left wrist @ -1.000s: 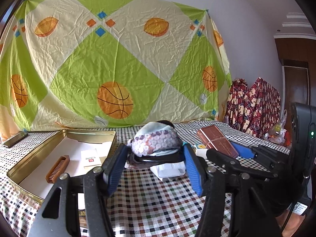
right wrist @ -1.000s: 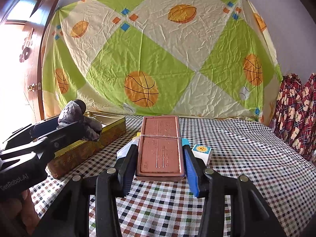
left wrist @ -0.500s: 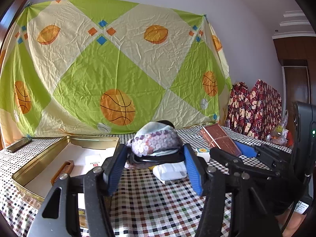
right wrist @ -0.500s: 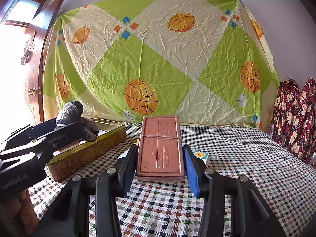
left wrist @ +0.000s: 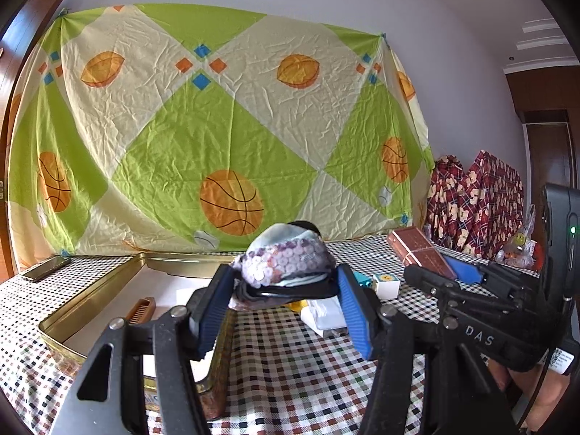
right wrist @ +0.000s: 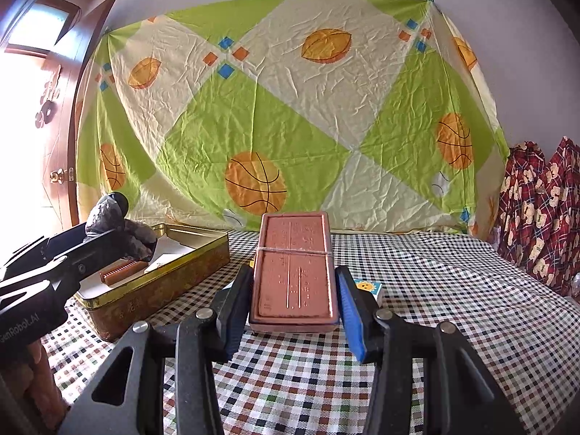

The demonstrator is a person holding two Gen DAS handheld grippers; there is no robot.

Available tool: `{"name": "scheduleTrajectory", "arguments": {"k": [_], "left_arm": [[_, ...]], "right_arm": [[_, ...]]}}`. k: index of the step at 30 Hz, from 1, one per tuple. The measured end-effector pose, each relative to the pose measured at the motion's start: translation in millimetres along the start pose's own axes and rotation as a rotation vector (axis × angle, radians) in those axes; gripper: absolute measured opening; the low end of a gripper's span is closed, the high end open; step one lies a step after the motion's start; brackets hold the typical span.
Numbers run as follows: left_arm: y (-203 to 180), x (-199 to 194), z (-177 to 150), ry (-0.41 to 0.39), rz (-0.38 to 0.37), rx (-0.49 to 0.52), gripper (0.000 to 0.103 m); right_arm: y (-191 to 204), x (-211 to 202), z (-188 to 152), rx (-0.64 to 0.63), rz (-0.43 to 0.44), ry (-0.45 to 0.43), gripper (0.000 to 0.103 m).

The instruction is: Organize rigid objects

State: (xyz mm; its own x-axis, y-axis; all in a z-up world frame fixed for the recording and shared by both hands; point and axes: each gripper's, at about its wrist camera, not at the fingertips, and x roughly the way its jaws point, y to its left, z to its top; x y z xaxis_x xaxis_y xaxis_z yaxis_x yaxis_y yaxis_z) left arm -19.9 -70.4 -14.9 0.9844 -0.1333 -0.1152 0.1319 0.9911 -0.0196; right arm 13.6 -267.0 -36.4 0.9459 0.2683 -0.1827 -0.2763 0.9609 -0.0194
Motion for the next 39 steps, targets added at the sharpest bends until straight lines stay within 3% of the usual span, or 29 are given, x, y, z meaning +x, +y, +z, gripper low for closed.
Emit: {"name": "scheduleTrajectory", "arguments": {"k": [6, 19, 28, 39], "left_arm": [[25.0, -9.4, 1.6, -0.014, 0.038, -0.019, 0.058], [79.3, -4.1, 6.0, 0.051, 0.128, -0.081, 0.058], [98.7, 8.1, 4.3, 0.139, 0.123, -0.091, 0.058], [122.1, 18.4, 10.5, 0.182, 0.159, -0.095, 0.058]], "right_arm": [[11.1, 7.0, 9.0, 0.011, 0.051, 0.024, 0.048], [62.0, 29.1, 29.8, -0.068, 0.164, 0.088, 0.048], [93.8, 55.1, 43.5, -0.106, 0.239, 0.148, 0.048], [124.7, 78.2, 50.2, -0.145, 0.292, 0.188, 0.048]]}}
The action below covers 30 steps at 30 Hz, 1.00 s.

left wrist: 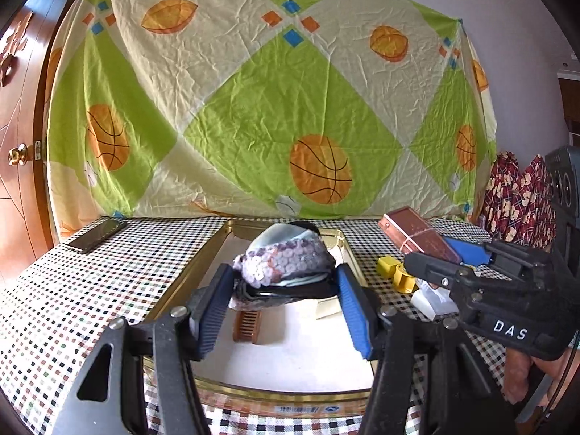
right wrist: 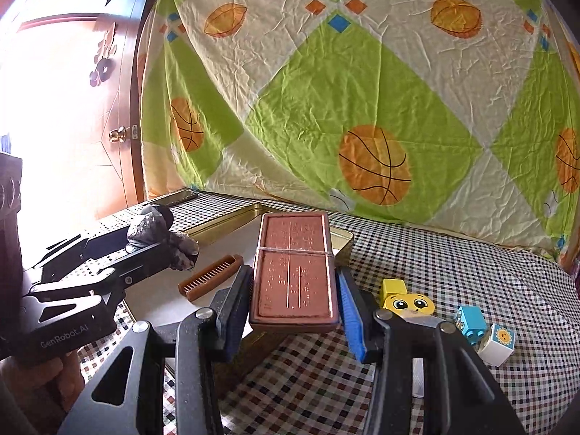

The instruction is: Organize rigid objects

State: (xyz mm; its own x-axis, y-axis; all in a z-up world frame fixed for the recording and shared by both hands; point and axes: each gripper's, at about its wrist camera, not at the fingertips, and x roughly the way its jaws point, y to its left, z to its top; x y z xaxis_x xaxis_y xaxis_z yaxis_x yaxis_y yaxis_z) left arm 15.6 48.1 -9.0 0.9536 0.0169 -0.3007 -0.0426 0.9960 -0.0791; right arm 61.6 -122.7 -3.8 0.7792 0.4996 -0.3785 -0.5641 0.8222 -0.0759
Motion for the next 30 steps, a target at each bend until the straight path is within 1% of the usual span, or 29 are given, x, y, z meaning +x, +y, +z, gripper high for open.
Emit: {"name": "scheduleTrajectory", "arguments": {"k": [7, 9, 15, 30], "left_arm": [[15.5, 20.0, 4.1, 0.061, 0.004, -0.020, 0.058], [18.8, 24.1, 5.6, 0.077, -0.005, -0.028, 0.058], [20.0, 29.8, 9.4, 0.084, 0.016, -0.004, 0.058], [34.8, 47.3, 17.7, 0.095, 0.078, 0.017, 0.058]], "right_arm": [[8.0, 17.3, 6.4, -0.011, 0.022, 0.026, 0.048], [8.6, 22.2, 7.8, -0.010, 0.024, 0.033, 0.048], [10.7, 33.1, 10.2, -0.010, 0.027, 0.046, 0.048], [15.7, 49.7, 17.5, -0.026, 0.018, 0.053, 0.048]]}}
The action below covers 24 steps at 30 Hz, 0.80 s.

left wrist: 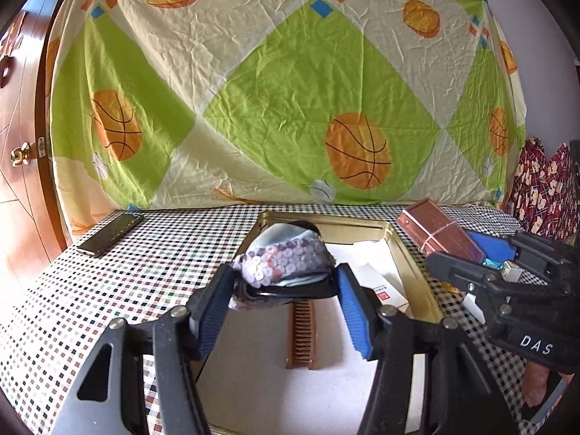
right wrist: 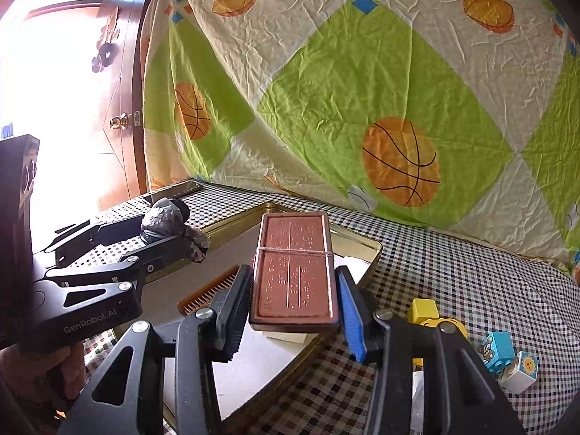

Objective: Organize rigid objects
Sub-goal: 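Lower the wooden box into the tin with the right tool while the left tool releases the pouch inside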

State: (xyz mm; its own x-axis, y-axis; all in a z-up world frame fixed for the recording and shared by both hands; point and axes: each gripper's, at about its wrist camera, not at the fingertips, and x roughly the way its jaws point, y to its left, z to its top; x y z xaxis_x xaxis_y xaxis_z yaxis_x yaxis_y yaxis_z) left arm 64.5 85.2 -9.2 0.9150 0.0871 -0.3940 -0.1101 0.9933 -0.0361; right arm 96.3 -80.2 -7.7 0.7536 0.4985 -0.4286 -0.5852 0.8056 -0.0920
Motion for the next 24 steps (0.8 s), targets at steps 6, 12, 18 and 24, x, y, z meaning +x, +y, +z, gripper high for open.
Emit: {"name": "scheduleTrajectory", "arguments": {"k": [6, 12, 18, 24], "left_arm": [[5.1, 8.1, 3.5, 0.019, 0.008, 0.005, 0.058], [8.8, 16.9, 7.5, 0.050, 0.005, 0.013, 0.058], [10.6, 30.3, 14.0, 0.114, -0.003, 0.028, 0.058], [11.1, 45.4, 19.0, 0.185, -0.024, 0.046, 0.058]], "right_arm": [[4.2, 12.8, 6.6, -0.019, -0.007, 0.013, 0.048], [6.1, 29.8, 15.3, -0.040, -0.020, 0.035, 0.048], [5.0, 52.3, 19.4, -0.036, -0.015, 0.094, 0.048], [5.7, 75.2, 17.9, -0.031, -0.003, 0.173, 0.048]]}}
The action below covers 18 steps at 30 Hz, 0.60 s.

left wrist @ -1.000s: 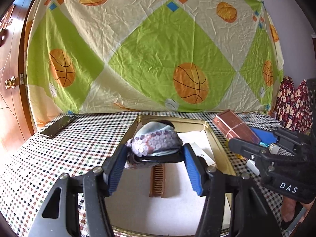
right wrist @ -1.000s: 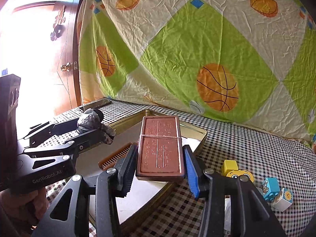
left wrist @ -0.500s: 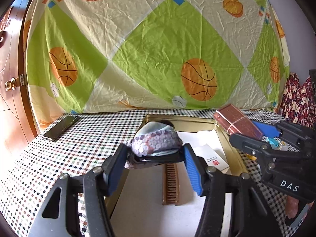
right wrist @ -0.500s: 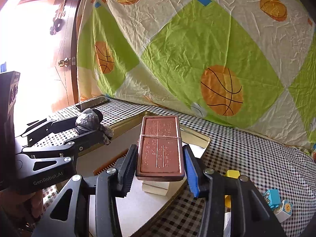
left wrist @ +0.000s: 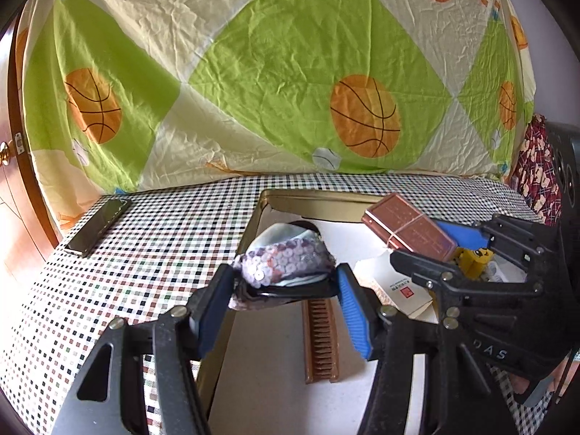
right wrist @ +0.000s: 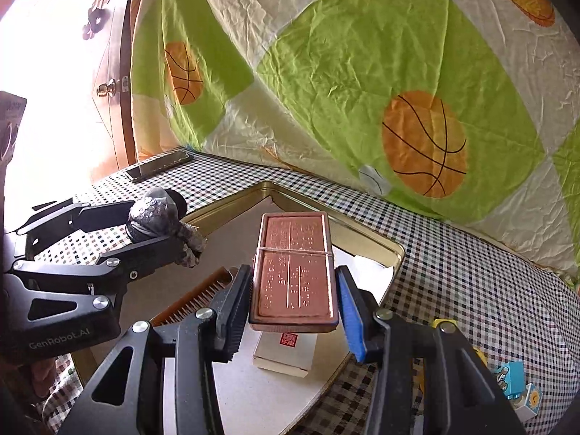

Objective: Organize rigid objects
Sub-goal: 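Lower the wooden box into the tin with the right tool while the left tool releases the pouch inside, then grasp the clear plastic box with the left tool while the right tool approaches the white plug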

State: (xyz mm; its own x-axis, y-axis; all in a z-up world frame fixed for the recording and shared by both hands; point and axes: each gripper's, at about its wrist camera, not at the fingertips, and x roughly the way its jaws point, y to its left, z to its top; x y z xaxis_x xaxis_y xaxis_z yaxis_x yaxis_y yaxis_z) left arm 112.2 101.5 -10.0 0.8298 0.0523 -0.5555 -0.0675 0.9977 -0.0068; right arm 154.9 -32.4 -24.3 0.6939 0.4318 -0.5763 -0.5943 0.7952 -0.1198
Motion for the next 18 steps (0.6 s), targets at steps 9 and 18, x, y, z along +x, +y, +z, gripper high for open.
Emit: {"name": "scheduleTrajectory", "arguments": {"k": [9, 18], "left_arm": [[1.7, 0.5, -3.4, -0.002, 0.035, -0.014, 0.075], [-34.4, -44.5, -14.4, -0.130, -0.058, -0.041, 0.097]], "right_arm": [[-3.1, 1.8, -4.1, 0.045, -0.008, 0.013, 0.060], [-36.6, -84.1, -53.5, 0.073, -0.082, -0.082, 0.073]]}}
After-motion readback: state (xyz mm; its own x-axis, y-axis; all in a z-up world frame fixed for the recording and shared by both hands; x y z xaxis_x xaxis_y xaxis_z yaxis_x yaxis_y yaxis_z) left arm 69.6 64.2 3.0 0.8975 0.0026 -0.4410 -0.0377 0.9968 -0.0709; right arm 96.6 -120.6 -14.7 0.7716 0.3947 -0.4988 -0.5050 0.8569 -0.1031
